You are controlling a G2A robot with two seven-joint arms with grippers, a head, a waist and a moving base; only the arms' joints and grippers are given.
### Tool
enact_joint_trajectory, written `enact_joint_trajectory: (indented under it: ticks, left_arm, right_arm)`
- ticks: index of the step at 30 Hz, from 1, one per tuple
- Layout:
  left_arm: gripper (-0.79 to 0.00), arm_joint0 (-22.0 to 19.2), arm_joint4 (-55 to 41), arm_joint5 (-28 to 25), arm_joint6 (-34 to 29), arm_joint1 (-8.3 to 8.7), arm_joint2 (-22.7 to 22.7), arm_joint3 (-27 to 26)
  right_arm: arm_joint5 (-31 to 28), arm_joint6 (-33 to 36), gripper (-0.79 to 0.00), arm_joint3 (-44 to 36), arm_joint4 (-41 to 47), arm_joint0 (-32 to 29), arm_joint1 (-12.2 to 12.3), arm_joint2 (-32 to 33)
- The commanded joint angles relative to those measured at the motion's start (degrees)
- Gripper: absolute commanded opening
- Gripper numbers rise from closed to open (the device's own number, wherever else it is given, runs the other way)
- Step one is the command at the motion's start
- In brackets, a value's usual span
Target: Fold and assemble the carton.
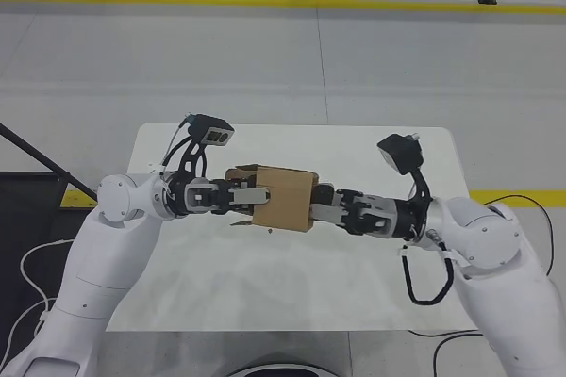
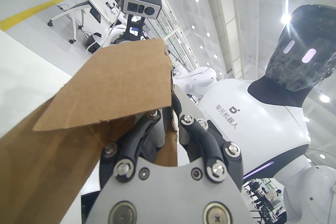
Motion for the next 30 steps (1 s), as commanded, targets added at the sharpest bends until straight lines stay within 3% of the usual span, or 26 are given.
enact_joint_trajectory:
  ticks: [1, 20, 23, 26, 30]
  left_arm:
    - [-0.785, -0.06, 0.00, 0.06, 0.01, -0.02, 0.08, 0.05]
    - [-0.785, -0.20, 0.20, -0.04, 0.03, -0.15, 0.23, 0.04]
    - [-0.785, -0.22, 0.26, 0.08, 0.14, -0.15, 0.15, 0.12]
    - [-0.785, -0.27, 0.18, 0.09, 0.29, -0.13, -0.15, 0.44]
    - [-0.785, -0.24, -0.07, 0.22, 0.20, -0.08, -0.54, 0.53]
  right_arm:
    - [0.41, -0.12, -0.517, 0.04, -0.53, 0.54, -0.10, -0.59]
    - [0.46, -1.50, -0.539, 0.30, -3.15, 3.12, -0.77, -3.71]
    - [-0.11, -1.51, -0.514, 0.37, -3.11, 2.86, -0.73, -3.41]
    - [-1.08, -1.87, -0.397, 0.62, -2.63, 1.95, -0.55, -2.26]
    - [-2.63, -1.74, -0.391, 0.34, -1.72, 0.03, -0.16, -0.16]
